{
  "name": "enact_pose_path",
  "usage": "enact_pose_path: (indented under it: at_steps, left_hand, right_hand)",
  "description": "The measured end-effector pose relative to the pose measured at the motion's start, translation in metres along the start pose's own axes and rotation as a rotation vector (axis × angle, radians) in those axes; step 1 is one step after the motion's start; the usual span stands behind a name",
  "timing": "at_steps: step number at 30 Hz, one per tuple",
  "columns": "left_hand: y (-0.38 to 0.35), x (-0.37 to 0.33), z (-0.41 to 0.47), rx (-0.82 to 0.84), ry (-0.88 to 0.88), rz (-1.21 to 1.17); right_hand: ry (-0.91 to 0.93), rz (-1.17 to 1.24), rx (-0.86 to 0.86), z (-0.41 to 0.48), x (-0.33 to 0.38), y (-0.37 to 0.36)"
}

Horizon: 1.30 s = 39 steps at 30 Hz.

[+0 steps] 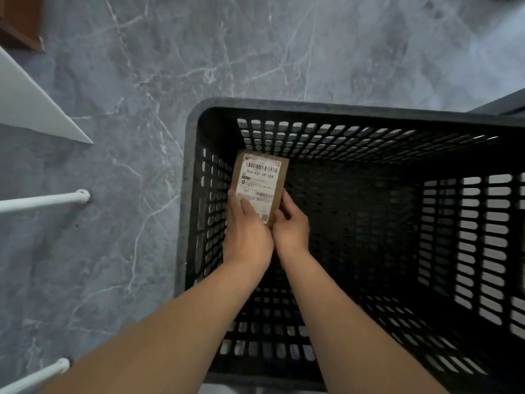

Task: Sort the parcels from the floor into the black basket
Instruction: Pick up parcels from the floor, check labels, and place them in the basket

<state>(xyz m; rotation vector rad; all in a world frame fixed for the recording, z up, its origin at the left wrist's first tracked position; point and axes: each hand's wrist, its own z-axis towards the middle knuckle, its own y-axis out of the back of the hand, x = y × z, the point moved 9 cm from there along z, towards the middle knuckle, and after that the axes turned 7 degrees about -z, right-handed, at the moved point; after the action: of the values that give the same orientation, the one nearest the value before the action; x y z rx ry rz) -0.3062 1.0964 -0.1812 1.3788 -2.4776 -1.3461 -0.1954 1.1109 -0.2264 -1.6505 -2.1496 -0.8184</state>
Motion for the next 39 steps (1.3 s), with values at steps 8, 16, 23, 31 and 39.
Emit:
enact_pose_path:
  at_steps: [8, 16, 23, 31, 39]
  left_hand:
    - [0.003, 0.003, -0.005, 0.072, 0.0, -0.057]
    - [0.067, -0.062, -0.065, 0.125, -0.232, -0.026]
    - [0.202, -0.174, -0.151, -0.027, -0.385, 0.046]
    - [0.421, -0.314, -0.287, -0.382, -0.582, 0.033]
    - [0.578, -0.481, -0.463, -0.777, -0.99, 0.078]
  right_hand:
    - [0.047, -0.567, 0.212, -0.003, 0.023, -0.011]
    - [0.195, -0.806, 0.041, -0.082, 0.117, 0.026]
    - [0.573, -0.874, -0.224, -0.222, 0.262, 0.114]
    - [0.928, -0.909, -0.525, -0.393, 0.467, 0.266]
    - [1.202, -0.758, -0.875, -0.605, 0.636, 0.4]
